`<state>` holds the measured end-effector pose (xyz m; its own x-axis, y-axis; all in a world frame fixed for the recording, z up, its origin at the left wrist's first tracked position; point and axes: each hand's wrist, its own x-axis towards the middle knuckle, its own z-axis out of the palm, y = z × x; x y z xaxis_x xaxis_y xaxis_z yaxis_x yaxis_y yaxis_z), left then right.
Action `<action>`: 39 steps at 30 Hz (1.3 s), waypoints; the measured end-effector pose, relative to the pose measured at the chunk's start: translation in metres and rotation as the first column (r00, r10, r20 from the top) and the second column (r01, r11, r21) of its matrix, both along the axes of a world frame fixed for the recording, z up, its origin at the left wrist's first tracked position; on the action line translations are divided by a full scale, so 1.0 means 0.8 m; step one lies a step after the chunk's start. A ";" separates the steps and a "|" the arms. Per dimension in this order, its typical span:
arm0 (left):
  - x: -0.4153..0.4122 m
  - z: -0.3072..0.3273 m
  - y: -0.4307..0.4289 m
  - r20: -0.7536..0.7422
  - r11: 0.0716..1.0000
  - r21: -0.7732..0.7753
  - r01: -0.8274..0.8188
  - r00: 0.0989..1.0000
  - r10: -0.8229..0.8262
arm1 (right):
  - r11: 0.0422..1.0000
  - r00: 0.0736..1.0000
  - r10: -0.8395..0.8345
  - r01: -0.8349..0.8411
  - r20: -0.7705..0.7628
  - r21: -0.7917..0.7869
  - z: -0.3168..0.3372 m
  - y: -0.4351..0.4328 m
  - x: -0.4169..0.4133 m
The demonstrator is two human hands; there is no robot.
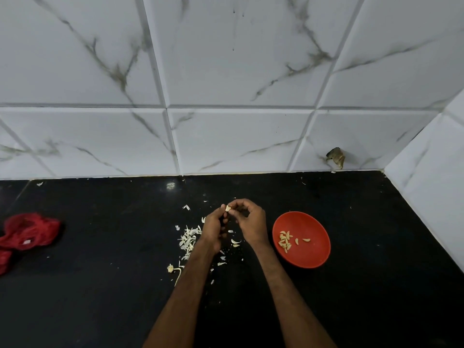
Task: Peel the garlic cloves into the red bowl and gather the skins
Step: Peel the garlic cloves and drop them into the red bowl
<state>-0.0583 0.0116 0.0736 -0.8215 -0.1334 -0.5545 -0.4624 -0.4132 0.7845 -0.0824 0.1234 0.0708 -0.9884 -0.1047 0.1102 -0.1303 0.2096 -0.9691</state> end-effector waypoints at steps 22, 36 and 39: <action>0.000 0.002 0.005 -0.124 0.991 0.041 -0.129 0.983 0.133 | 0.998 0.998 -0.053 0.053 0.025 -0.036 0.003 -0.009 0.000; 0.005 0.003 0.001 -0.288 0.994 -0.063 -0.089 0.955 0.067 | 0.997 0.994 -0.053 0.058 0.097 -0.052 0.004 -0.011 0.001; 0.005 0.001 0.000 -0.311 0.992 -0.095 -0.080 0.949 0.047 | 0.998 0.996 -0.057 0.060 0.070 -0.033 0.007 -0.012 0.001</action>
<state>-0.0546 0.0116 0.0741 -0.9379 -0.2343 -0.2559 -0.1671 -0.3414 0.9250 -0.0815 0.1142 0.0761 -0.9981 -0.0436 0.0441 -0.0513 0.1810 -0.9821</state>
